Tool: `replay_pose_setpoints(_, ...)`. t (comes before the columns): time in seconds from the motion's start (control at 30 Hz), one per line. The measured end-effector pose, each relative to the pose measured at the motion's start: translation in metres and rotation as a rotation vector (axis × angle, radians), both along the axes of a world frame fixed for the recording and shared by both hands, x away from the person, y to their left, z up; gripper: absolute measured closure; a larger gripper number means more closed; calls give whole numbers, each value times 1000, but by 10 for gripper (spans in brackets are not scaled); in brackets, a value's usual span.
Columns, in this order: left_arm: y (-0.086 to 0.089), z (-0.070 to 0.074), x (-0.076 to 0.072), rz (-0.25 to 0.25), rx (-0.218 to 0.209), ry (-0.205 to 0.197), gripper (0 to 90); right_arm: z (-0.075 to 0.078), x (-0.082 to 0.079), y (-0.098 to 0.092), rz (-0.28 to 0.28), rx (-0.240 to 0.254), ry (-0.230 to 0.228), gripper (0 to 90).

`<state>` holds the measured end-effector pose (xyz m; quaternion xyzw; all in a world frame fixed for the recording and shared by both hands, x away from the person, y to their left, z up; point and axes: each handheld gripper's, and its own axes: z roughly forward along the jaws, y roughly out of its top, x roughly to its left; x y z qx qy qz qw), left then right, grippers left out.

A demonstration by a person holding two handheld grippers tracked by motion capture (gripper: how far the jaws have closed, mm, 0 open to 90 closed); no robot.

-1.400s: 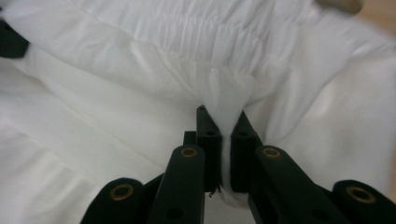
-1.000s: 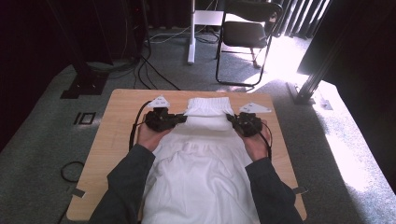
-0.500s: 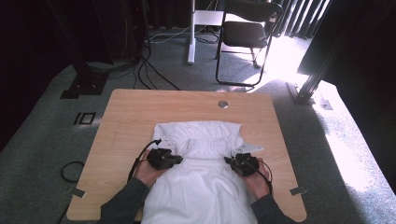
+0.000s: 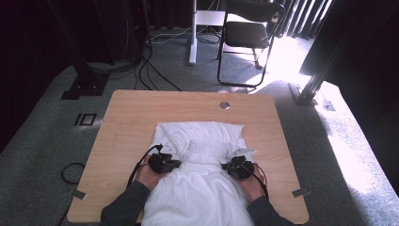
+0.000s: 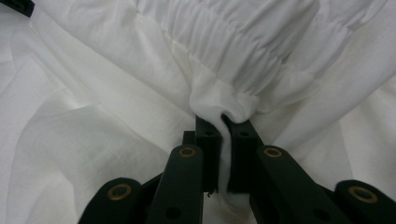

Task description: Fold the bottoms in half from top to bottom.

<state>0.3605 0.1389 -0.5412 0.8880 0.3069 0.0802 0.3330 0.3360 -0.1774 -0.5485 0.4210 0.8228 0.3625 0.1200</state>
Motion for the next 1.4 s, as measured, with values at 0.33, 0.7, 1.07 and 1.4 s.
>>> replay_pose_setpoints(0.33,7,5,46,89,77,-35,888,1,39,24,-30,-6,-8,854)
replay_pose_setpoints(0.7,28,26,81,189,-59,-16,606,4,91,39,-66,-13,-2,853)
replay_pose_setpoints(1.07,1,31,95,113,-86,-19,366,3,95,35,-74,19,15,852)
replay_pose_setpoints(1.4,-7,63,88,98,-111,-133,865,35,92,27,-77,69,-76,863)
